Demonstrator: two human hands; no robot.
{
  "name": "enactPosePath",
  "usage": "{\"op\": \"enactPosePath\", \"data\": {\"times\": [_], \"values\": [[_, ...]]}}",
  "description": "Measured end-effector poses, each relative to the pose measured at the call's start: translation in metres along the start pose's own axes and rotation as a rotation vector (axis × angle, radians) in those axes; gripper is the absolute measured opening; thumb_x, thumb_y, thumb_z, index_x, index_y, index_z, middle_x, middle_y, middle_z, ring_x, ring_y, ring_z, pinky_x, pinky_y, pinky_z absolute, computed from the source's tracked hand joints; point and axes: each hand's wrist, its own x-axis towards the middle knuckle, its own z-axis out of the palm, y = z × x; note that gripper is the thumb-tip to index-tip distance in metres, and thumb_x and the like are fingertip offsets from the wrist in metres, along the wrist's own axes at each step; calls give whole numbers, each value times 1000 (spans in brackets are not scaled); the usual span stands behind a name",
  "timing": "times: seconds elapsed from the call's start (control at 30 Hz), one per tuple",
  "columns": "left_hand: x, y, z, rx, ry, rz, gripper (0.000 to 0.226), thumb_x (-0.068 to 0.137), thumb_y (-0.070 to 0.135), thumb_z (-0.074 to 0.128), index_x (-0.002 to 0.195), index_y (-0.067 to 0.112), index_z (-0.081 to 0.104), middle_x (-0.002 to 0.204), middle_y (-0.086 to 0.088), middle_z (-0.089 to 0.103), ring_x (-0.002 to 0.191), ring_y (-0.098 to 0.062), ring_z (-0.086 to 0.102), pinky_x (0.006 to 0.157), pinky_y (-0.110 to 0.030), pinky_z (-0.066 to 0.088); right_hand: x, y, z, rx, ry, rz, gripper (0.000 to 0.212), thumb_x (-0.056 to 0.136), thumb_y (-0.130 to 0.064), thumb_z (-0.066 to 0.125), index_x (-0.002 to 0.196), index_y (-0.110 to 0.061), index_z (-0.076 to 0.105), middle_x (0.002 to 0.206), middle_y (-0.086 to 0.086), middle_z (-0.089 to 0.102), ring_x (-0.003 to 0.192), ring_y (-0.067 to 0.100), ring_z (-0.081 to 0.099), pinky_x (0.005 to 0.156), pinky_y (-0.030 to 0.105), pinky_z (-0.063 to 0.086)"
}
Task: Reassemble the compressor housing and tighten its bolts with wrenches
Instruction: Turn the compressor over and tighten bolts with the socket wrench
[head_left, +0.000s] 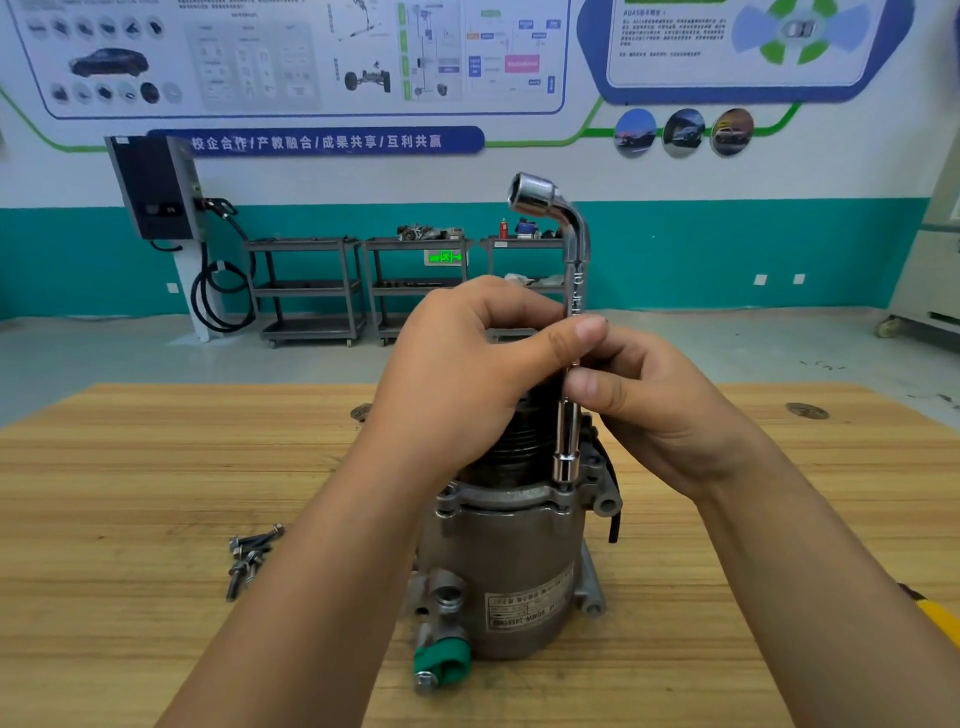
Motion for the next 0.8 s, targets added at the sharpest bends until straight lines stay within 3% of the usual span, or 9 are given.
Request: {"op": "enactPosePath", "data": {"times": [0.17, 0.3, 0.4, 0.57, 0.73, 0.8], "values": [[0, 0, -2, 31, -57, -3, 16, 84, 35, 62, 88, 25, 74, 92, 8, 65, 87, -1, 60, 80, -26, 48, -3, 0, -1, -10, 3, 5, 44, 73, -45, 71, 103, -13, 72, 104, 2, 71, 108, 19, 62, 89, 26, 47], [-1, 1, -3, 52, -110, 21, 20, 90, 30, 57, 93, 21, 74, 87, 1, 63, 80, -4, 59, 80, -31, 50, -2, 1, 0, -10, 13, 20, 36, 69, -48, 73, 90, -18, 75, 90, -4, 72, 95, 13, 65, 83, 23, 49], [-2, 2, -4, 40, -129, 23, 20, 91, 30, 57, 97, 22, 74, 84, 9, 63, 86, -1, 60, 82, -23, 48, -1, 3, -1, -13, 36, 27, 43, 63, -51, 77, 87, -16, 74, 87, -2, 71, 91, 14, 65, 81, 24, 50], [-3, 3, 1, 18, -46, -1, 14, 80, 39, 68, 86, 27, 73, 85, 13, 70, 86, 3, 63, 75, -12, 46, -1, 3, 0, -22, 38, 14, 49, 60, -50, 79, 94, -15, 71, 94, 2, 70, 97, 18, 65, 83, 24, 50], [-4, 1, 4, 6, 39, -24, 18, 69, 45, 75, 68, 29, 68, 69, 14, 66, 72, 1, 62, 70, -24, 49, 0, 2, 1, -70, 36, 20, 58, 57, -53, 80, 100, -15, 68, 99, 13, 66, 102, 26, 62, 88, 33, 50], [-4, 0, 3, -15, 45, -23, 19, 68, 43, 76, 64, 28, 66, 66, 15, 65, 67, 3, 60, 65, -21, 47, 1, 3, 1, -99, 43, 28, 62, 54, -55, 81, 101, -16, 68, 101, 23, 62, 103, 31, 60, 90, 37, 50]]}}
